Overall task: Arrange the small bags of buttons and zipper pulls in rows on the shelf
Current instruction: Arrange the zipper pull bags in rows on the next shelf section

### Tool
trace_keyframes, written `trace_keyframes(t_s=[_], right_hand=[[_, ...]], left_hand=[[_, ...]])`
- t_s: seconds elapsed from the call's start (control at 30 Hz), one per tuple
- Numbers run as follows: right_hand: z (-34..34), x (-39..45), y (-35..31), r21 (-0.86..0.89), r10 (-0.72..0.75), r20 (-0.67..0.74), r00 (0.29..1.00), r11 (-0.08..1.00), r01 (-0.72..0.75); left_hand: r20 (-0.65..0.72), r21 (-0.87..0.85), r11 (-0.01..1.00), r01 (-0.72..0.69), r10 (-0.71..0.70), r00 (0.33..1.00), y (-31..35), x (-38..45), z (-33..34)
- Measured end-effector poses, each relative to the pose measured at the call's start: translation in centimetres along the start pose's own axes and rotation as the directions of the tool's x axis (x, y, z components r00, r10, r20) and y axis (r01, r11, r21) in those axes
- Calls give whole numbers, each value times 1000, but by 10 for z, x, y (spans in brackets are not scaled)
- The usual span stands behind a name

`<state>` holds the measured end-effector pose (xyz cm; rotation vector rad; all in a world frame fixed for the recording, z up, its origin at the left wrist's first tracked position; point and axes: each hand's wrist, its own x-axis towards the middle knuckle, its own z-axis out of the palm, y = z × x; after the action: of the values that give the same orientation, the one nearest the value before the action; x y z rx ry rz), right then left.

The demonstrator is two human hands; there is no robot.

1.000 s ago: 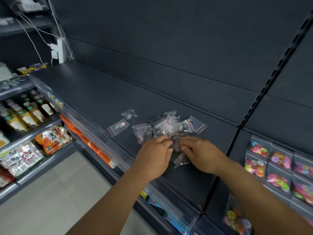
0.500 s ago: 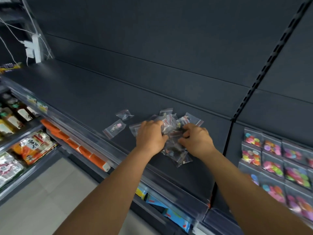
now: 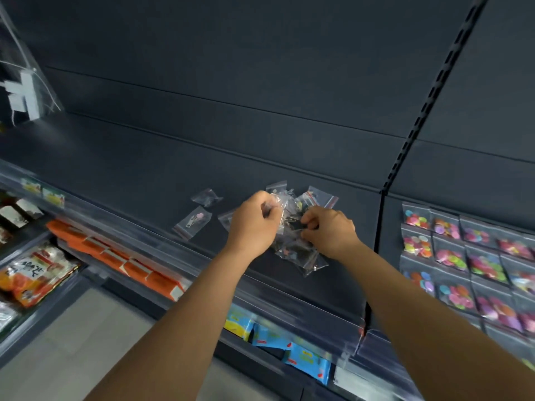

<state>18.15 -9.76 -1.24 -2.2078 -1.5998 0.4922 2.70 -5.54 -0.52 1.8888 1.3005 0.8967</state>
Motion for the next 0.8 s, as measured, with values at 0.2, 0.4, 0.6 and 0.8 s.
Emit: trace_keyframes(t_s=[0.2,0.4,0.6,0.8], right_hand=[[-11,-12,9,324,67,-224,972,946,10],[-41,-35,24,552,178,-361,915,832,56],[-74,-71,62,679,265,-365,893,732,60],[-116,-120,120,769,342,-369,864,635,77]], left_hand=[[138,-202,976,86,-59,989,7,-11,-2],[246,-134,991,5,28,969,31,-15,19],[423,-82,975,-206,221,878,82,-27,56],[486,-135,958,-252,286,826,141,-55,114]])
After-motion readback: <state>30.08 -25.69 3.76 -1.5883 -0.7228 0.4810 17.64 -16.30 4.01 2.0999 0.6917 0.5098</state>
